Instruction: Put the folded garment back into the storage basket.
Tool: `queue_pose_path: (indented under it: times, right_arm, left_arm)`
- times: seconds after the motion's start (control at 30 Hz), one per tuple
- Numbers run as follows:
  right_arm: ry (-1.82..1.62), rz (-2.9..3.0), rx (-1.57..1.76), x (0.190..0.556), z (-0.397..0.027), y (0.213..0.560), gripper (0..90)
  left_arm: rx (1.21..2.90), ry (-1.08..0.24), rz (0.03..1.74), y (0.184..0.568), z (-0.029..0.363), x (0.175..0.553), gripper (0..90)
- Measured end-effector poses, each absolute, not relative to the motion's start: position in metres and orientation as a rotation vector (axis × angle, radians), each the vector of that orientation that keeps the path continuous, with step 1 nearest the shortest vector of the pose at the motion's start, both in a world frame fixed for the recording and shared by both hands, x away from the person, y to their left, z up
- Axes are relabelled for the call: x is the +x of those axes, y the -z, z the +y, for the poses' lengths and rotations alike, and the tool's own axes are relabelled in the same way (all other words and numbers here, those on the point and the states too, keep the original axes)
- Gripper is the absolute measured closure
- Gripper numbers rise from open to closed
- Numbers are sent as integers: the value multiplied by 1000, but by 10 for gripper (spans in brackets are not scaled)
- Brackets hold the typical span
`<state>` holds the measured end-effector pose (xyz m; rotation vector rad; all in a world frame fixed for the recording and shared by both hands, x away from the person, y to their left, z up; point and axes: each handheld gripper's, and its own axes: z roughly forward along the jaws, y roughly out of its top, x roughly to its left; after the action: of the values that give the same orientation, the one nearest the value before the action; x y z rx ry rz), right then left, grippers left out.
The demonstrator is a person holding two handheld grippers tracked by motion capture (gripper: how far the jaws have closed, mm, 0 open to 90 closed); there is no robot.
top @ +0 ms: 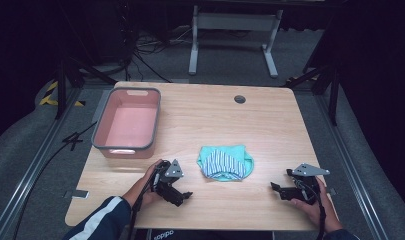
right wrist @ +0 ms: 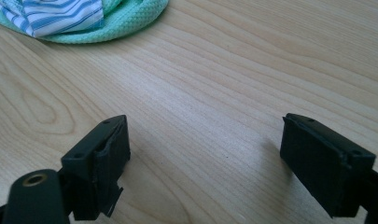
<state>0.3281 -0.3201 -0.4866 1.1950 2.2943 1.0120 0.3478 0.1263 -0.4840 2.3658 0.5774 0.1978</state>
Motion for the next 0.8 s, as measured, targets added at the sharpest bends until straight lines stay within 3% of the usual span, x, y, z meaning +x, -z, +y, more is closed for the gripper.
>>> queue_pose_path:
  times: [0.5,0.57,0.67,0.8]
  right_arm:
    - [-999,2312,1189,330,-321,486,149]
    - [-994,2312,1195,330,-320,486,150]
    - [-993,2313,1212,330,-320,484,175]
    - [-1041,2324,1202,331,-319,478,255]
  left_arm:
    - [2377,-195,567,483,129,347,11]
    - [2379,-196,562,481,130,347,36]
    - [2374,-212,556,478,130,349,175]
    - [2373,-209,579,474,128,355,196]
